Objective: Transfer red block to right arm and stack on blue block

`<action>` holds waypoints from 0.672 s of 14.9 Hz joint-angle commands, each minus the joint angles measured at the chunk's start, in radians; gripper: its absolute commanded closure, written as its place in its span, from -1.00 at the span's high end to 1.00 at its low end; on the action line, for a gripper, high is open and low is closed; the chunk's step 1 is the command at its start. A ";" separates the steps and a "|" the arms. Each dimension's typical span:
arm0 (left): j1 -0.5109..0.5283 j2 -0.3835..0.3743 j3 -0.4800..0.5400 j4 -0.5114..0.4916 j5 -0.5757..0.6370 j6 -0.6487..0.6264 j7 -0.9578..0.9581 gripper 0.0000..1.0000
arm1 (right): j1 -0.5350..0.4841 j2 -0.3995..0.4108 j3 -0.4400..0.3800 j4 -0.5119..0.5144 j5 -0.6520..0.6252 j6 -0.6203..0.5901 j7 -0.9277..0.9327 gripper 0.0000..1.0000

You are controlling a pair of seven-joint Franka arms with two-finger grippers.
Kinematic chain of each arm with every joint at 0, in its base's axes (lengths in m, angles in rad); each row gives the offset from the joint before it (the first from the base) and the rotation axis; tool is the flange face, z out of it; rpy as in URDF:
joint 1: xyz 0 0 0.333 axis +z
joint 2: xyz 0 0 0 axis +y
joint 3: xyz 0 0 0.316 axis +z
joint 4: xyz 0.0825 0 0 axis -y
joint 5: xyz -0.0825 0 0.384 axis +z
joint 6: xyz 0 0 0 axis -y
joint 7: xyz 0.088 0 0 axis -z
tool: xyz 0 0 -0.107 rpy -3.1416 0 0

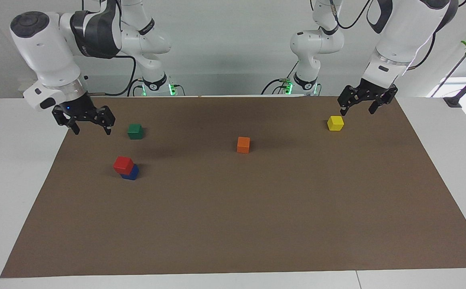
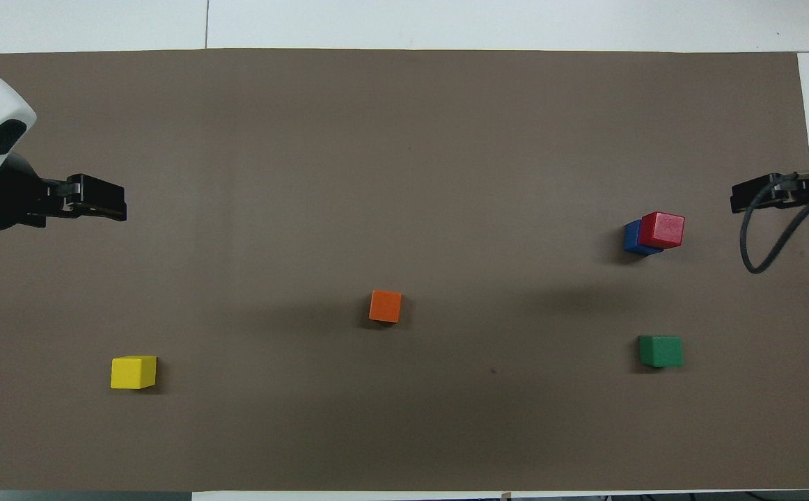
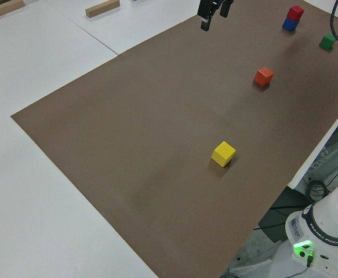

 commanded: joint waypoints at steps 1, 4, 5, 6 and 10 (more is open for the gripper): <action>-0.003 -0.023 0.008 -0.020 -0.007 -0.001 0.010 1.00 | -0.016 0.007 0.007 0.115 -0.001 -0.152 -0.061 1.00; -0.003 -0.023 0.008 -0.020 -0.005 -0.001 0.010 1.00 | -0.029 0.008 0.009 0.156 0.014 -0.243 -0.065 1.00; -0.005 -0.023 0.008 -0.022 -0.007 -0.001 0.010 1.00 | -0.030 0.008 0.007 0.155 0.030 -0.243 -0.065 1.00; -0.005 -0.023 0.008 -0.020 -0.005 -0.001 0.010 1.00 | -0.033 0.008 0.007 0.150 0.031 -0.236 -0.065 1.00; -0.003 -0.023 0.008 -0.020 -0.005 -0.001 0.010 1.00 | -0.039 0.010 0.009 0.156 0.033 -0.180 -0.065 1.00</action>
